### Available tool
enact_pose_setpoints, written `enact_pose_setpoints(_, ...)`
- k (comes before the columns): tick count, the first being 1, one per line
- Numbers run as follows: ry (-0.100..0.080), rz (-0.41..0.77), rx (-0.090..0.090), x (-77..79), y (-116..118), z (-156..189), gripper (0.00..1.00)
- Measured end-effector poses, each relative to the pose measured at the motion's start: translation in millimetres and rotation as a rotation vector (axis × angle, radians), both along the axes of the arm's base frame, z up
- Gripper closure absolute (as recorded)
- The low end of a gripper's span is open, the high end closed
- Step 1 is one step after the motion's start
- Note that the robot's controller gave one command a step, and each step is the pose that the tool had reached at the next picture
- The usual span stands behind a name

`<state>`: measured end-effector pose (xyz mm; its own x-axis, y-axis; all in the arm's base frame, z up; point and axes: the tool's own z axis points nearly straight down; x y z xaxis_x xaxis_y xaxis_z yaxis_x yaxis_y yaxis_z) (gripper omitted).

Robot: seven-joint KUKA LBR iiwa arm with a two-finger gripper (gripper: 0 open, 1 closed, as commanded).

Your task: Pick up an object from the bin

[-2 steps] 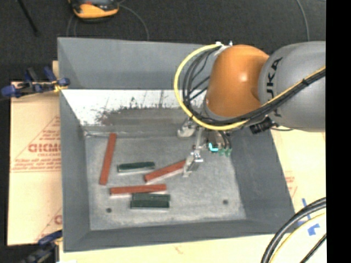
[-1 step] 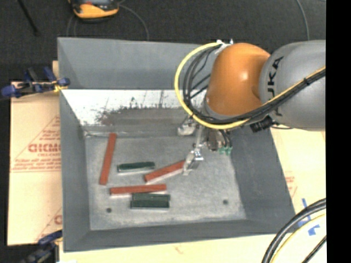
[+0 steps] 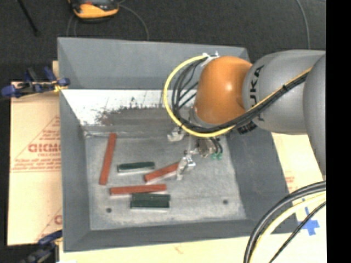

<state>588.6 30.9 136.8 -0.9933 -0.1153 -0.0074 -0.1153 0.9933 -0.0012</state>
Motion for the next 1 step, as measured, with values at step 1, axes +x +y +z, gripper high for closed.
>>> enact_pose_setpoints(1, 0.003, 0.161, 0.0, 10.9, 8.6, -61.9, 0.0)
